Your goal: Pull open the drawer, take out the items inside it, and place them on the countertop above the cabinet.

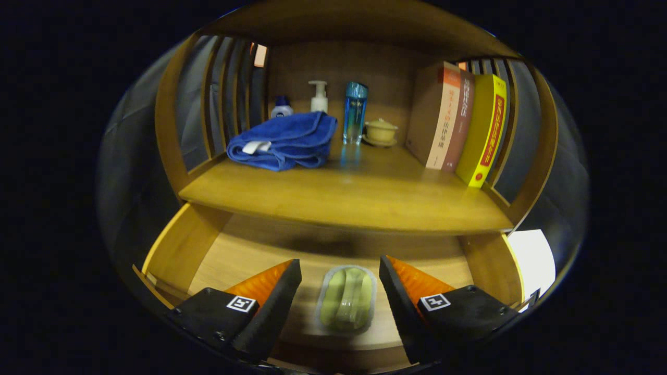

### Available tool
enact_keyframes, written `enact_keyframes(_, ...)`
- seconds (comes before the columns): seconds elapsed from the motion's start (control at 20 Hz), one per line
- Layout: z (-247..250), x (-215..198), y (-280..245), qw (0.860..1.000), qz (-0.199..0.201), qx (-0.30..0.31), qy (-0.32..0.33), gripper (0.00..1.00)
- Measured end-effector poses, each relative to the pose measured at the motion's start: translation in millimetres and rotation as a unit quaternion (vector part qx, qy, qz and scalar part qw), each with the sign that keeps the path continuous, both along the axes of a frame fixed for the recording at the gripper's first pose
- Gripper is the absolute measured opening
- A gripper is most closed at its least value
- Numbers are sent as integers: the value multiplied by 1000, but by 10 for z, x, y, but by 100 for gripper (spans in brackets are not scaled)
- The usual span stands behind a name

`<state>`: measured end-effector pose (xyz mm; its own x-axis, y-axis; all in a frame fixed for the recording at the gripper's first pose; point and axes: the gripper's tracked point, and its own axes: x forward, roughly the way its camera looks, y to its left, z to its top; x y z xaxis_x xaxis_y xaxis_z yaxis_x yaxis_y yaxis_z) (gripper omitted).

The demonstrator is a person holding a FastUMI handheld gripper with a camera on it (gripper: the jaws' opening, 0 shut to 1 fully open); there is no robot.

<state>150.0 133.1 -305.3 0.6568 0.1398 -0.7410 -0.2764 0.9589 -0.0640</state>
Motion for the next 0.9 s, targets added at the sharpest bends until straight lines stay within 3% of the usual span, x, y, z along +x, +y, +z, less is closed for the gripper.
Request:
enact_keyframes(0.1,-170,-40,-99,1000,-10,-16,21,97)
enact_keyframes(0.4,-474,-228,-146,998,-25,-15,63,72)
enact_keyframes(0.55,-603,-315,-165,996,-34,-8,83,66)
enact_keyframes(0.8,-604,-300,-197,996,-40,-13,78,36)
enact_keyframes(0.9,-585,-306,-194,996,-38,-9,76,29)
